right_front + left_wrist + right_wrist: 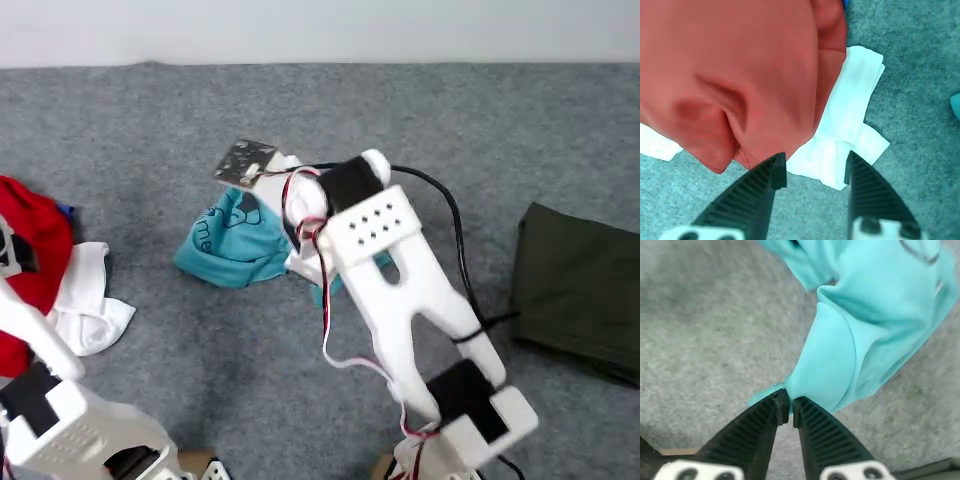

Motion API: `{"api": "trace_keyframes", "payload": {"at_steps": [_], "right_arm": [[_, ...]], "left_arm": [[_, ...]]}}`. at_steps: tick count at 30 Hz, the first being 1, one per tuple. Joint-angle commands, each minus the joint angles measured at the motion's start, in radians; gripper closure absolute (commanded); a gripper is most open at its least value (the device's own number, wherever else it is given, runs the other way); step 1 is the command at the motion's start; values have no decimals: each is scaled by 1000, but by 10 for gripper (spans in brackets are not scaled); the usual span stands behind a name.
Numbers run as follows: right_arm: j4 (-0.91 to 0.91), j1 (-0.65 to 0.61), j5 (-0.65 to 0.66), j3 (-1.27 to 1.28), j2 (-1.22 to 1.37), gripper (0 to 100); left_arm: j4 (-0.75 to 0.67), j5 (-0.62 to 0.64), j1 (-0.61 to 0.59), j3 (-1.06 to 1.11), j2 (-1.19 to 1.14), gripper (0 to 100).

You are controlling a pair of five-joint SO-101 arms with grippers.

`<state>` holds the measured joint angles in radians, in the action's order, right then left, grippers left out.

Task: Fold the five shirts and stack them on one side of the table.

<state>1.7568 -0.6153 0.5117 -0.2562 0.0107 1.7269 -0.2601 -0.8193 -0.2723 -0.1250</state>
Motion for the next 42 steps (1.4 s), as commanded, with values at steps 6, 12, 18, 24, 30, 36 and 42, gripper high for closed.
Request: {"api": "trace_keyframes", "payload": {"at_steps": [6,12,18,24,30,36,42], "right_arm": [[41,-25,14,-206,-147,988],[36,84,63,-132,-111,988],[-61,275,104,-29,139,988],[-234,394,104,-31,384,960],[-182,498,55,-101,476,835],[44,501,44,-230,458,836],[44,463,43,-118,308,834]], "left_arm": [[-3,5,11,-28,6,802],[-3,5,11,-27,5,802],[-44,5,21,58,9,802],[-94,8,21,124,15,802],[-95,5,21,124,15,802],[-95,8,21,124,15,802],[-95,8,35,127,15,850]]}}
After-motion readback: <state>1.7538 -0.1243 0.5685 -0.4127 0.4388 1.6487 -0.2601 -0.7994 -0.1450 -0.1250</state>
